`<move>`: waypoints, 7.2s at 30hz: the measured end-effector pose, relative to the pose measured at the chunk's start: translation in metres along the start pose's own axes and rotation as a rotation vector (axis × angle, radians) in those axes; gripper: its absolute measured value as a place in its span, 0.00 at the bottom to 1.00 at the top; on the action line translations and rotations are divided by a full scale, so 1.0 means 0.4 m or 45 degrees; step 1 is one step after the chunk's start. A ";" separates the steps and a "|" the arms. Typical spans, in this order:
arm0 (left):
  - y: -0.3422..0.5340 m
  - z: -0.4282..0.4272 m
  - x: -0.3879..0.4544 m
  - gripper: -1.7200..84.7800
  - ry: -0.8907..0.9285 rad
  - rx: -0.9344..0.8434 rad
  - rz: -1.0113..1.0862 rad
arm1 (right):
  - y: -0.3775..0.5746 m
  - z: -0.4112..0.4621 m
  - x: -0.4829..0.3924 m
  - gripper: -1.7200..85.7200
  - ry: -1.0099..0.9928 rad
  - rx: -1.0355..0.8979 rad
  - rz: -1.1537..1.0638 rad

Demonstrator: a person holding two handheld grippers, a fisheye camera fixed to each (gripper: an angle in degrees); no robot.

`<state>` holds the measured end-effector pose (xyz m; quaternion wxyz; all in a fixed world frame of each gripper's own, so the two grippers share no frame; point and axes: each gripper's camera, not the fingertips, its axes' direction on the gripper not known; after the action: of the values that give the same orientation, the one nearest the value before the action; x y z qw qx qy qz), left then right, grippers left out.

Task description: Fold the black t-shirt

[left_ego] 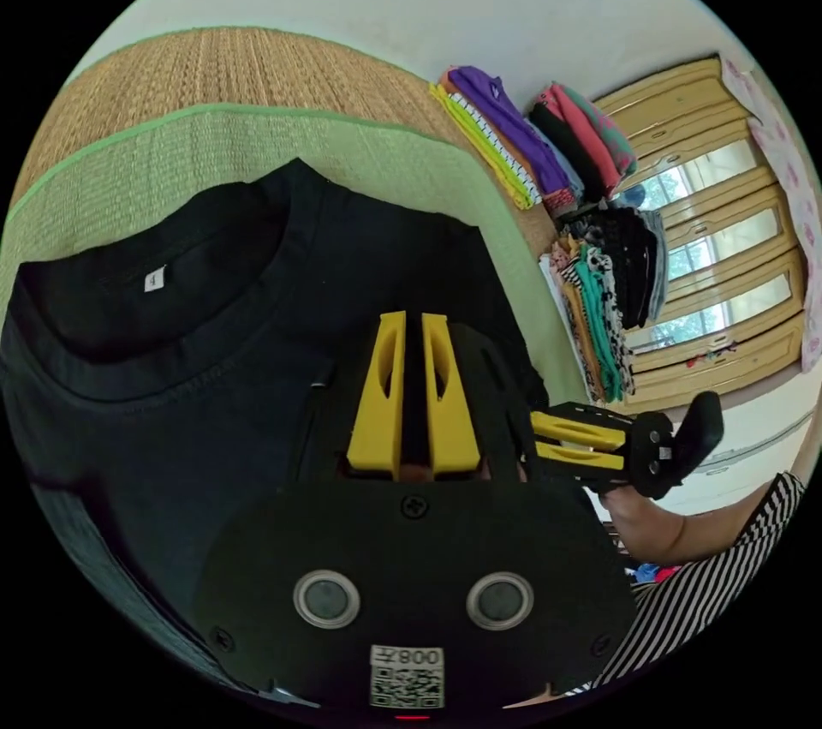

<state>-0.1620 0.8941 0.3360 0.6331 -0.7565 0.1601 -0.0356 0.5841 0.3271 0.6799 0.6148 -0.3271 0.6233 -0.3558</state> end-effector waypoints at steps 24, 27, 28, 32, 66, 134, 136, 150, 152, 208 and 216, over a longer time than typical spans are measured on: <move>-0.056 0.095 0.061 0.04 -0.094 0.077 0.043 | 0.120 -0.187 0.265 0.04 -0.344 0.126 0.112; -0.054 0.118 0.058 0.03 -0.114 0.047 0.028 | 0.108 -0.233 0.351 0.03 -0.383 0.199 0.157; -0.052 0.119 0.057 0.03 -0.115 0.052 0.025 | 0.097 -0.240 0.386 0.03 -0.368 0.217 0.173; -0.042 0.120 0.056 0.02 -0.102 0.059 0.031 | 0.084 -0.227 0.509 0.03 -0.465 0.212 0.269; 0.234 -0.045 0.117 0.02 -0.076 0.061 0.043 | 0.195 -0.241 0.759 0.02 -0.646 0.165 0.347; 1.986 -0.940 0.196 0.05 -0.358 -0.024 -0.734 | 0.603 -0.317 0.320 0.05 -0.178 -0.190 0.384; 2.023 -0.955 0.209 0.04 -0.340 -0.014 -0.740 | 0.617 -0.321 0.320 0.05 -0.193 -0.198 0.384; 2.302 -1.122 0.362 0.04 -0.056 0.202 -0.663 | 0.895 -0.507 0.388 0.03 -0.638 -0.056 0.458; 2.337 -1.155 0.390 0.04 -0.018 0.244 -0.629 | 0.941 -0.562 0.395 0.03 -0.704 0.003 0.447; 1.331 -1.071 -0.135 0.04 -0.065 0.232 -0.692 | 0.077 -0.214 0.596 0.03 -0.658 -0.081 0.348; 1.254 -1.009 -0.189 0.08 -0.048 0.333 -0.729 | 0.062 -0.089 0.538 0.04 -0.718 -0.054 0.424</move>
<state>-0.4358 0.4601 -0.0597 0.6922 -0.6835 -0.0770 -0.2185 0.5428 0.1599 0.5436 0.8058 -0.3190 0.4809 -0.1327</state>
